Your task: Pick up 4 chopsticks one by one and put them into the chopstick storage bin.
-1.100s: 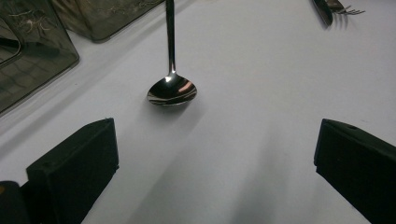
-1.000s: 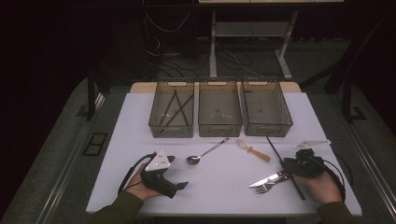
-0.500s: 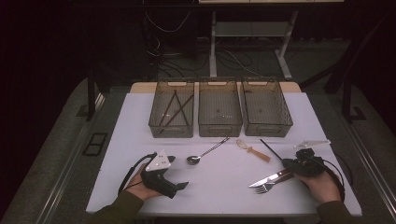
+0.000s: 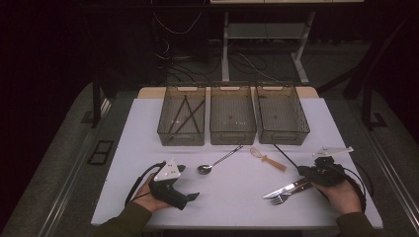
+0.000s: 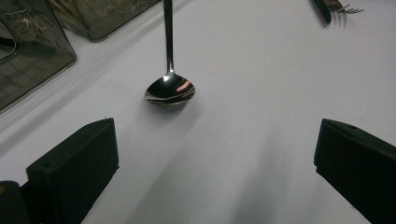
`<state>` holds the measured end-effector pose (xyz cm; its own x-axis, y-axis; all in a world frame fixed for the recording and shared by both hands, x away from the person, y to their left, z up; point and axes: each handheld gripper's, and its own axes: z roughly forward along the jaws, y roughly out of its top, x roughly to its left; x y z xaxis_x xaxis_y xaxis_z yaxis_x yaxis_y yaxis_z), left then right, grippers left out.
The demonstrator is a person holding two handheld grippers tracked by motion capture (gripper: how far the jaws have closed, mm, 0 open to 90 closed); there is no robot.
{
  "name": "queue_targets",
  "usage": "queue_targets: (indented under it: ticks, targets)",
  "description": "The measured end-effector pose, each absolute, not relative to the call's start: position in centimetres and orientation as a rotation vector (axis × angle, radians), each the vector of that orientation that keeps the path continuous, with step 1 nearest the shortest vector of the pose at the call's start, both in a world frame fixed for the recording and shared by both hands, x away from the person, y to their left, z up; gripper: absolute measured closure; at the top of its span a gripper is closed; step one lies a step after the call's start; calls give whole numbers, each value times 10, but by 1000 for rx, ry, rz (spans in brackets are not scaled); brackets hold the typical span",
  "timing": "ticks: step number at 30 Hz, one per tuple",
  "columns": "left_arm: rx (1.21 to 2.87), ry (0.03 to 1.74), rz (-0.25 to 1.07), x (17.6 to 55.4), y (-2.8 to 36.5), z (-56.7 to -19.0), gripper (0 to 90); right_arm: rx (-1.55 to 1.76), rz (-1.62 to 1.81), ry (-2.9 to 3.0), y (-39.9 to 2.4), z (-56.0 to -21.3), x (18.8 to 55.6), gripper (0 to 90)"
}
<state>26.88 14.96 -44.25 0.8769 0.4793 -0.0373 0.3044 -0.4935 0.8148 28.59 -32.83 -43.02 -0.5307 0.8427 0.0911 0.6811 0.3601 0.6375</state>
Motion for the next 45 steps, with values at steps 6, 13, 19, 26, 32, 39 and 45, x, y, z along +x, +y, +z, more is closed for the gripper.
queue_targets:
  ticks: [6, 13, 19, 26, 32, 39, 45]
  targets:
    - [2118, 567, 244, 269, 150, -442, 0, 1344, 954, 2383, -328, -424, 284, 863]
    - [2122, 567, 244, 268, 150, -442, 0, 1308, 1034, 2372, -325, -412, 281, 863]
    - [2123, 565, 234, 268, 150, -443, 0, 1282, 1092, 2383, -316, -405, 282, 862]
    - [2131, 586, 234, 269, 150, -443, 0, 1229, 1143, 2394, -297, -398, 290, 862]
    - [2133, 591, 235, 270, 150, -444, 0, 1209, 1168, 2391, -283, -394, 298, 862]
    - [2121, 601, 236, 270, 150, -444, 0, 1190, 1217, 2375, -271, -389, 306, 862]
    - [2089, 625, 219, 271, 152, -445, 0, 1159, 1240, 2368, -258, -384, 315, 862]
